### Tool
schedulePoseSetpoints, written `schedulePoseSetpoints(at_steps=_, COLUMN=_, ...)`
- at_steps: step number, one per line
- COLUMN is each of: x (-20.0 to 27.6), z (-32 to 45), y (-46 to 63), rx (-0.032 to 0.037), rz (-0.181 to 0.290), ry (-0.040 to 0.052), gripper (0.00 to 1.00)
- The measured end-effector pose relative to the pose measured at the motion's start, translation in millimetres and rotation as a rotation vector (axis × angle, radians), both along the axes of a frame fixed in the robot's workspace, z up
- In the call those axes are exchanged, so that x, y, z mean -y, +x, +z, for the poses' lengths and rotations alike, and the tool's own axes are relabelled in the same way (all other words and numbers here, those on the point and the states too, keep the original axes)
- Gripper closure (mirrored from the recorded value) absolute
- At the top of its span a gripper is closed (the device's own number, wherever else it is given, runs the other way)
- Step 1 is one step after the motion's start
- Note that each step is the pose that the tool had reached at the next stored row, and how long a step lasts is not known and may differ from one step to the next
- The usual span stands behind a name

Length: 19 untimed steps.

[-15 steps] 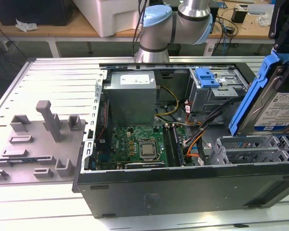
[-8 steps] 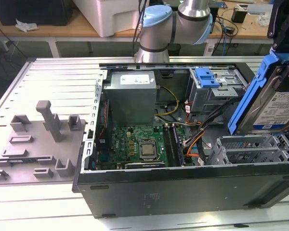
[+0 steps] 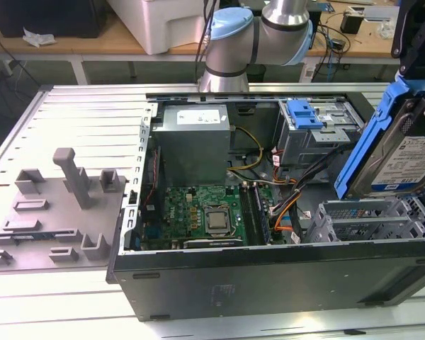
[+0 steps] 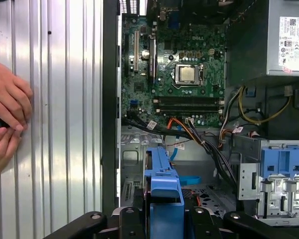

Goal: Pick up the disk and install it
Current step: 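Insert the disk into the insertion slot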

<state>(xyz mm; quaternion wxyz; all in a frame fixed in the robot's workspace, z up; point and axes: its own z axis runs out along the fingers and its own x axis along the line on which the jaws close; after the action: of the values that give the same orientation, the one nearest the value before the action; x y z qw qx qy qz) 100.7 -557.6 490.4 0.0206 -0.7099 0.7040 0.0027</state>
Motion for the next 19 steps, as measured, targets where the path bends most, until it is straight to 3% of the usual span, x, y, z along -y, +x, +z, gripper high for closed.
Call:
schedulePoseSetpoints(at_steps=13, x=-0.6, z=-4.6, y=1.8, rx=0.0001, rz=-0.02, ry=0.0016, gripper=0.64)
schedulePoseSetpoints(at_steps=19, x=-5.2, z=-8.3, y=1.8, rx=0.0001, rz=-0.02, ry=0.0017, gripper=0.64)
